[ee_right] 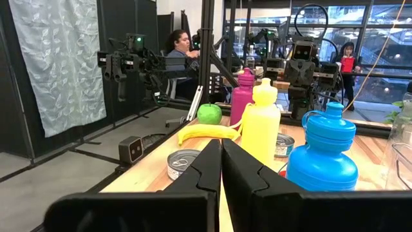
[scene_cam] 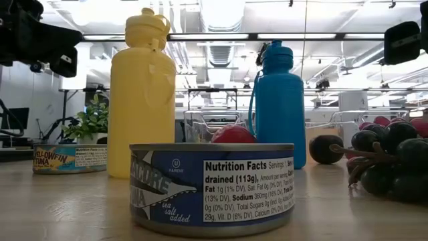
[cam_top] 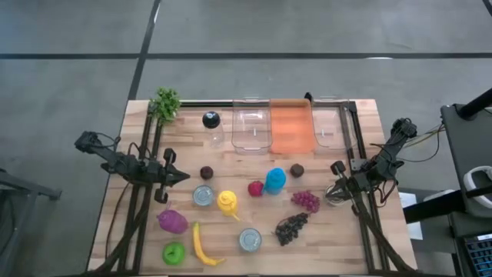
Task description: Pick & Place Food Item
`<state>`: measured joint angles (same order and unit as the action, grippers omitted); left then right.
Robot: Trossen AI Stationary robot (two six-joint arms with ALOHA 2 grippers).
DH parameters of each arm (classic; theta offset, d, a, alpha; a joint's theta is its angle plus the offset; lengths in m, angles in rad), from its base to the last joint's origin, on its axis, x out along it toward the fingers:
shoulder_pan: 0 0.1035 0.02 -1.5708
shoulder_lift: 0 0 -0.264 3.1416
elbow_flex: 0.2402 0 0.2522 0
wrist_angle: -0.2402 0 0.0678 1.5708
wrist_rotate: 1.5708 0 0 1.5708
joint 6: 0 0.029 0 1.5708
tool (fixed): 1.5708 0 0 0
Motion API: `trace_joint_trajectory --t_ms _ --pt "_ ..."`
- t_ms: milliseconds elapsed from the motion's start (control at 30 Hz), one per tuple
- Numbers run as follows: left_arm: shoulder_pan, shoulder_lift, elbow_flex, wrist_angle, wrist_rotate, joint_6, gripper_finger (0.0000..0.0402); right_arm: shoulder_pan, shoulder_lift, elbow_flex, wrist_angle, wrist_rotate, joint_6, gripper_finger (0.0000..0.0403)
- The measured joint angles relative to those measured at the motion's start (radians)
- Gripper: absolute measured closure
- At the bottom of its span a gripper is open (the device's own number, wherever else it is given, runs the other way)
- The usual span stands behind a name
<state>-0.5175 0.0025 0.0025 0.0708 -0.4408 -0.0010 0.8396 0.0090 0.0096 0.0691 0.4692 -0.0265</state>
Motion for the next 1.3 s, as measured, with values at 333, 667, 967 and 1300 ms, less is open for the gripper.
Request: trace_joint_trajectory --t_ms 333,667,967,1300 --pt "0.000 0.000 0.000 0.000 0.000 0.000 0.0385 0.000 0.000 0.000 0.134 -0.007 0.027 0.0394" --pt "0.000 0.000 0.000 0.000 0.000 0.000 0.0385 0.000 0.000 0.000 0.262 -0.007 -0.060 0.0394" --pt "0.000 0.000 0.000 0.000 0.000 0.000 0.0385 0.000 0.000 0.000 0.362 -0.007 -0.136 0.0394" --pt "0.000 0.000 0.000 0.000 0.000 0.000 0.0385 0.000 0.002 0.060 0.449 -0.002 -0.288 0.0394"
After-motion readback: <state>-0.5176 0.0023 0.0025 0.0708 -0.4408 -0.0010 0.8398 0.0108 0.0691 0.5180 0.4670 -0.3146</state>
